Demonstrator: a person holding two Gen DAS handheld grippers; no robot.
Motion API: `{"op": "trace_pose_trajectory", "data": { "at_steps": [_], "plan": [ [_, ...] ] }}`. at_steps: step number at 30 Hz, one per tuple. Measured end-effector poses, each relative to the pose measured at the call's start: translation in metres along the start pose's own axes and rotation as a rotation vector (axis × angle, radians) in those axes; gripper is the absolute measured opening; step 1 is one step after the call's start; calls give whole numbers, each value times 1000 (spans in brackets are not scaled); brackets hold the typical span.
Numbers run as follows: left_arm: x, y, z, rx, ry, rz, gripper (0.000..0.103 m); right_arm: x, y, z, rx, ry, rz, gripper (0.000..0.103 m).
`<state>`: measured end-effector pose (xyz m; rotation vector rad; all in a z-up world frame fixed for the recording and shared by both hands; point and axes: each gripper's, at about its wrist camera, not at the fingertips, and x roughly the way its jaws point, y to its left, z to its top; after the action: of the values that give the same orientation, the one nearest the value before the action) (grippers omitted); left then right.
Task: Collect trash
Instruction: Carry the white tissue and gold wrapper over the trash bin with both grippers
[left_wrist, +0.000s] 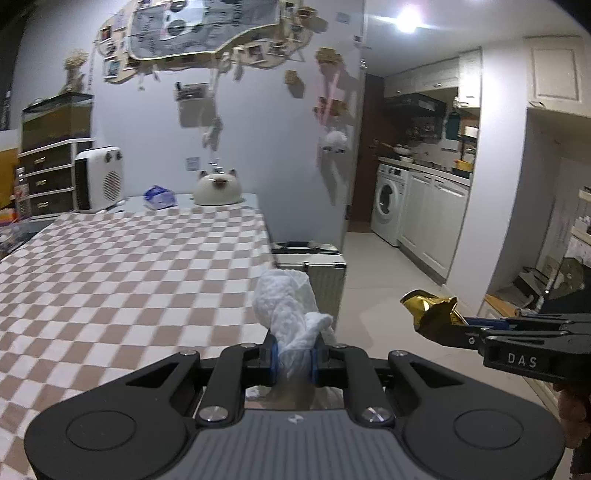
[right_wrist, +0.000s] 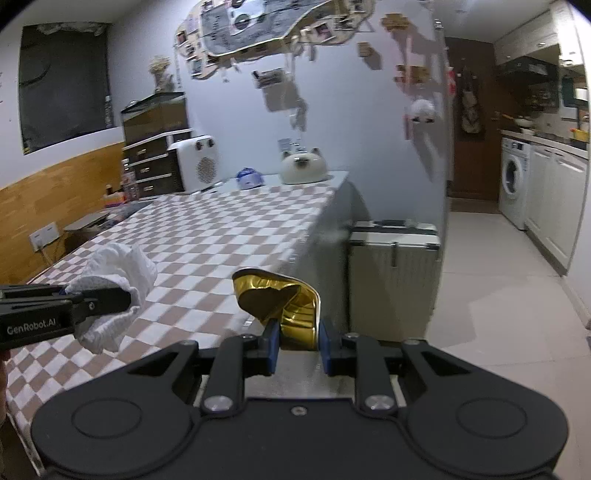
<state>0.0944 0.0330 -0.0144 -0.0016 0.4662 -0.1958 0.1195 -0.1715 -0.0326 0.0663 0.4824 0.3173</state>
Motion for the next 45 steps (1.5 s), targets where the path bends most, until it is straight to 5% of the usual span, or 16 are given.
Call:
{"op": "trace_pose_trajectory", "data": {
  "at_steps": [17,29,45],
  "plan": [
    [73,-101,-25,32,105,-156,16,-16,-100,-37,101,35,-158,23],
    [161,-162,-76,14,275,-241,16,9,-168,-82,180,138,-260,23],
    [312,-126,-171,-59,507,-216,17,125,-220,-156,227,382,-301,23]
  ]
}}
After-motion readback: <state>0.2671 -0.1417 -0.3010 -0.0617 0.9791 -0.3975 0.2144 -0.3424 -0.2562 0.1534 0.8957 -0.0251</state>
